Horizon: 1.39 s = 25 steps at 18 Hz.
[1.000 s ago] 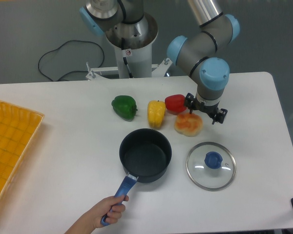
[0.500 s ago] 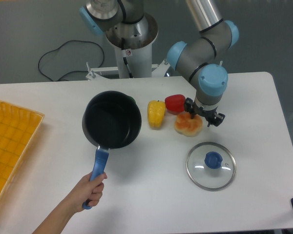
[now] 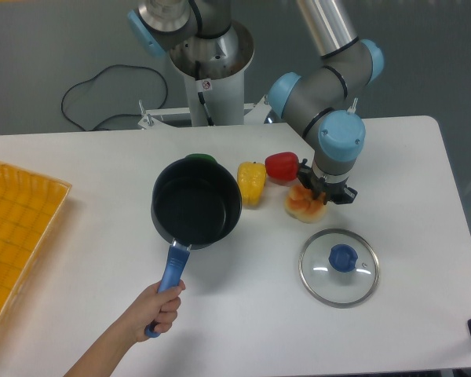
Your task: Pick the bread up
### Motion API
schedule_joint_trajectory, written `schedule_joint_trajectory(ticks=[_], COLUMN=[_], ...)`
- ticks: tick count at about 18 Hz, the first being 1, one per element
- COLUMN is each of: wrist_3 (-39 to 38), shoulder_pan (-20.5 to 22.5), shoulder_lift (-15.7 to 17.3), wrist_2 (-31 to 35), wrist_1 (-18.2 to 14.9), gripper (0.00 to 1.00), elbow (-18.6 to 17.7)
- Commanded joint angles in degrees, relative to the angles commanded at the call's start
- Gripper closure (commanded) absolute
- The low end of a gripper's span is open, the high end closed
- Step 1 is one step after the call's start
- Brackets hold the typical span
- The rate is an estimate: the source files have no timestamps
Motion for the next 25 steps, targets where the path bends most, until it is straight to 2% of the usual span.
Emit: schedule_joint_trajectory(ticks=[5, 9, 11, 14, 18, 20, 25], wrist_3=[0.4, -0.1, -0.3, -0.4, -0.4, -0.2, 0.2], shoulder_pan=[0.1, -0.6, -0.9, -1.0, -1.1, -1.3, -2.5], shoulder_lift=[1.3, 3.6, 4.1, 7.0, 8.2, 8.1, 7.4], wrist_2=[-0.1, -1.1, -3.9, -9.0, -9.9, -9.5, -7.6], wrist_1=[-4.8, -10.3, -11.4, -13.0, -13.7, -14.8, -23.5], gripper=[1.0, 1.0, 1.0, 1.0, 1.0, 1.0, 1.0], elbow=[2.7, 5.8, 6.5, 6.5, 6.7, 8.4, 16.3])
